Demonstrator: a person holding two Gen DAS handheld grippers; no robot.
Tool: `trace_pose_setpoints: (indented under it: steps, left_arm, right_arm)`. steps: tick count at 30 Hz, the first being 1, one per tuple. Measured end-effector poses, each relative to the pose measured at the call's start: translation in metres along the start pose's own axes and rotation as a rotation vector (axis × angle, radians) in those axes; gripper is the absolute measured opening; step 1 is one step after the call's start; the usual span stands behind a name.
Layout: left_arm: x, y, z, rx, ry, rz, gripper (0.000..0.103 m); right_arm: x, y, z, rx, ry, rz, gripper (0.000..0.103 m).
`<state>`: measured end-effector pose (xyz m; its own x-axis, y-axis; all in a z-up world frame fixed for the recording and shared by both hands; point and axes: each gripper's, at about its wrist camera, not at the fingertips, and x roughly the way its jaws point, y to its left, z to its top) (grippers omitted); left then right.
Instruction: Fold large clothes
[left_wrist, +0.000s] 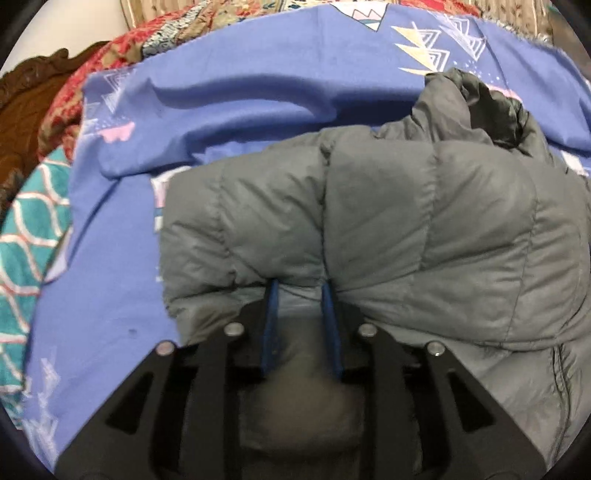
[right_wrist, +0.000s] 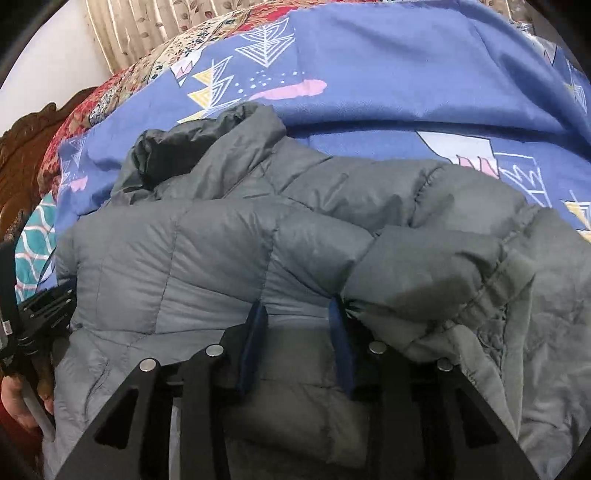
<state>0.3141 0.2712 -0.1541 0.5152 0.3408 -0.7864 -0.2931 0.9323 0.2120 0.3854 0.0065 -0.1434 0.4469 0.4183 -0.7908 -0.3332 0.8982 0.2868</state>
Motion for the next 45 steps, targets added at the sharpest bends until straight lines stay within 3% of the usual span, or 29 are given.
trace_pose_setpoints:
  steps: [3, 5, 7, 10, 12, 15, 19, 23, 25, 26, 27, 29, 32, 35, 36, 37, 39, 42, 45]
  left_arm:
    - [-0.042, 0.012, -0.007, -0.035, -0.051, -0.050, 0.025]
    - [-0.078, 0.023, -0.020, -0.049, -0.112, -0.068, 0.028]
    - [-0.109, 0.030, -0.034, -0.081, -0.146, -0.103, 0.037]
    - [-0.146, 0.024, -0.066, -0.103, -0.152, -0.161, 0.039]
    - [-0.158, 0.013, -0.089, -0.087, -0.128, -0.203, 0.039]
    - [-0.168, -0.019, -0.125, -0.008, -0.084, -0.246, 0.039]
    - [-0.165, -0.068, -0.169, 0.114, 0.020, -0.282, 0.039]
    - [-0.160, -0.085, -0.190, 0.172, 0.043, -0.227, 0.041]
    - [-0.160, -0.086, -0.190, 0.179, 0.061, -0.212, 0.042]
    - [-0.162, -0.085, -0.188, 0.179, 0.072, -0.209, 0.041]
    - [-0.166, -0.082, -0.186, 0.177, 0.081, -0.212, 0.041]
    - [-0.185, -0.076, -0.177, 0.165, 0.058, -0.240, 0.041]
    - [-0.225, -0.067, -0.160, 0.141, 0.012, -0.358, 0.042]
    - [-0.264, -0.071, -0.138, 0.125, 0.025, -0.538, 0.061]
    - [-0.277, -0.075, -0.130, 0.130, 0.032, -0.603, 0.072]
    - [-0.284, -0.078, -0.125, 0.137, 0.031, -0.637, 0.076]
    - [-0.302, -0.087, -0.113, 0.169, 0.019, -0.698, 0.077]
    - [-0.310, -0.100, -0.104, 0.198, 0.045, -0.741, 0.081]
    - [-0.304, -0.110, -0.107, 0.229, 0.081, -0.717, 0.082]
  right_arm:
    - [-0.073, 0.000, -0.027, 0.059, -0.098, 0.163, 0.060]
    - [-0.116, -0.008, -0.052, 0.027, -0.157, 0.162, 0.061]
    - [-0.167, -0.023, -0.089, -0.009, -0.234, 0.087, 0.063]
    - [-0.220, -0.056, -0.141, -0.008, -0.288, -0.073, 0.068]
    - [-0.242, -0.079, -0.173, 0.021, -0.269, -0.148, 0.069]
    - [-0.270, -0.116, -0.222, 0.108, -0.248, -0.184, 0.071]
    - [-0.280, -0.154, -0.273, 0.244, -0.180, -0.134, 0.075]
    - [-0.264, -0.170, -0.307, 0.302, -0.114, -0.074, 0.075]
    - [-0.255, -0.170, -0.313, 0.339, -0.079, 0.011, 0.071]
    - [-0.255, -0.168, -0.313, 0.341, -0.074, 0.044, 0.057]
    - [-0.258, -0.164, -0.310, 0.346, -0.078, 0.105, 0.029]
    - [-0.276, -0.151, -0.295, 0.347, -0.144, 0.274, 0.028]
    - [-0.304, -0.113, -0.262, 0.245, -0.241, 0.381, 0.028]
    - [-0.315, -0.051, -0.228, 0.034, -0.282, 0.429, 0.028]
    - [-0.312, -0.033, -0.221, -0.022, -0.273, 0.440, 0.028]
    - [-0.305, -0.014, -0.216, -0.074, -0.257, 0.452, 0.028]
    - [-0.281, 0.025, -0.211, -0.174, -0.216, 0.445, 0.028]
    - [-0.247, 0.065, -0.211, -0.278, -0.171, 0.376, 0.028]
    - [-0.234, 0.083, -0.217, -0.352, -0.174, 0.334, 0.028]
